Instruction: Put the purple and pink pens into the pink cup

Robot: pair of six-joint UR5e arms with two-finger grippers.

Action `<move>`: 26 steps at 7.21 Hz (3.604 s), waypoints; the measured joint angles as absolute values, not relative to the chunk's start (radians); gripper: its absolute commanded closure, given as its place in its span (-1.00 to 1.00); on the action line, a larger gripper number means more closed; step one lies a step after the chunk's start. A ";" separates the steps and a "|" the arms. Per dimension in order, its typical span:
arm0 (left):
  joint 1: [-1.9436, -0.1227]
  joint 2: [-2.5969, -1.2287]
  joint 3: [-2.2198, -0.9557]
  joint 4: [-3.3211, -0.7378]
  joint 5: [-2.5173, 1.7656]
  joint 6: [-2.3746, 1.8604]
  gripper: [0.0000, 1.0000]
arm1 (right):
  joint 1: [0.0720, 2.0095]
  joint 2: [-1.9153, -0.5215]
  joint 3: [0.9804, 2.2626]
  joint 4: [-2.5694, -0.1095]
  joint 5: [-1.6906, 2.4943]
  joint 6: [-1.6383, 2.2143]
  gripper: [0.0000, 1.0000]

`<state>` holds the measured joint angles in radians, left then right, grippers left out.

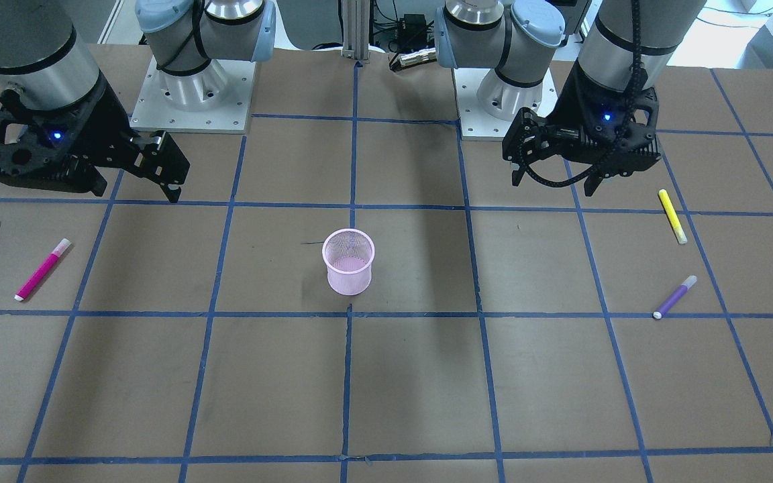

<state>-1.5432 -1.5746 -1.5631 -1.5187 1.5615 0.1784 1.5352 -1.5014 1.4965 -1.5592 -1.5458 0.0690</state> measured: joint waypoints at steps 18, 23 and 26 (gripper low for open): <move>-1.041 -1.860 -1.856 -1.000 1.690 1.042 -1.00 | 0.936 -1.153 1.825 -2.106 -1.548 0.060 -0.73; -1.001 -1.935 -1.840 -0.997 1.710 1.107 -1.00 | 0.934 -1.123 1.842 -2.118 -1.548 0.070 1.00; -0.999 -1.977 -1.849 -0.871 1.675 1.332 -0.92 | 0.934 -1.132 1.827 -2.108 -1.546 0.066 1.00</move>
